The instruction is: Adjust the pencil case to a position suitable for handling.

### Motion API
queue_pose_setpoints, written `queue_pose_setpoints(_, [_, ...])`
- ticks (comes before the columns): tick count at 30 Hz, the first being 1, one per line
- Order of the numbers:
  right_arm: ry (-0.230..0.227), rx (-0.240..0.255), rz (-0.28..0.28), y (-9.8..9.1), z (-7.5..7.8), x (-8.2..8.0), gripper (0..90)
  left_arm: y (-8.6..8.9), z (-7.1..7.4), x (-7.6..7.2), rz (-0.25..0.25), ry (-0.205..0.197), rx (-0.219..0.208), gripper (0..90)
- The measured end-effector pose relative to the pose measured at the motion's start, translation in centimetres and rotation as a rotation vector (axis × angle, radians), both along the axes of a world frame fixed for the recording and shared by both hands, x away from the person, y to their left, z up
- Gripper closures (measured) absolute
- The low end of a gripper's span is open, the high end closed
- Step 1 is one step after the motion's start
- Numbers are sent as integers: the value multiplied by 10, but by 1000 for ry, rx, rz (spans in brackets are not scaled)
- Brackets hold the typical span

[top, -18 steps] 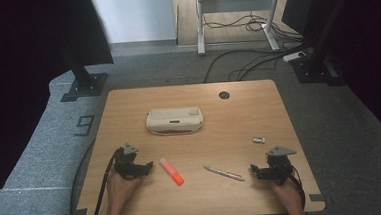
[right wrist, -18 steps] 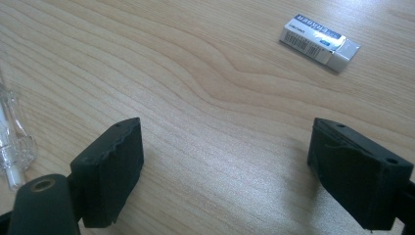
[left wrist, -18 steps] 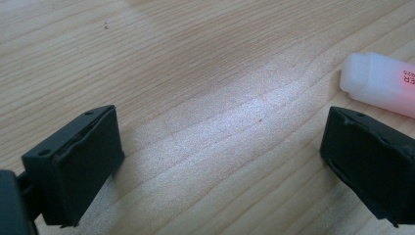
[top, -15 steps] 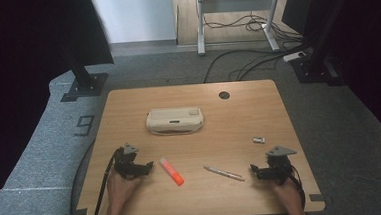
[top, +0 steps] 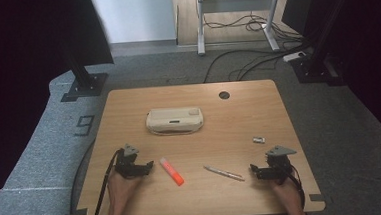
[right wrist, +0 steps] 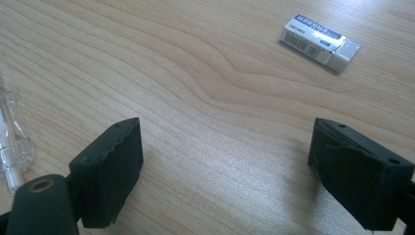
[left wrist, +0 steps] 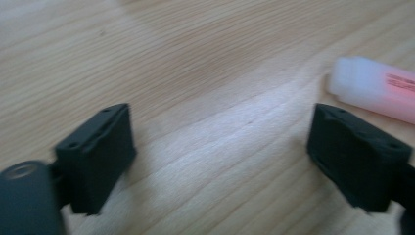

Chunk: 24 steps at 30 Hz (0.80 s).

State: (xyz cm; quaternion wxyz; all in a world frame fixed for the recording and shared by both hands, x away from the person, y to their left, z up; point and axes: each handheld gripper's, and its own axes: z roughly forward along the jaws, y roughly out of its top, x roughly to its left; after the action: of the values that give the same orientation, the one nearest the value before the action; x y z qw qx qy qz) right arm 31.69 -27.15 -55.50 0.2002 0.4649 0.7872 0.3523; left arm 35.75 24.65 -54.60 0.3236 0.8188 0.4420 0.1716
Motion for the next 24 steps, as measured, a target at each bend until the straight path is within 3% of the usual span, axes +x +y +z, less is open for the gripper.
queue_pose_setpoints(5, [0,0,-1,0,0,0,125,-1,2,3,-12,26,2,118])
queue_pose_setpoints(14, [0,0,-1,0,0,0,125,1,20,11,-71,18,-93,84])
queue_pose_setpoints(17, [1,0,-1,0,0,0,125,-3,29,18,-90,14,-60,74])
queue_pose_setpoints(24, [1,0,-1,0,0,0,125,-10,49,34,-142,10,-76,45])
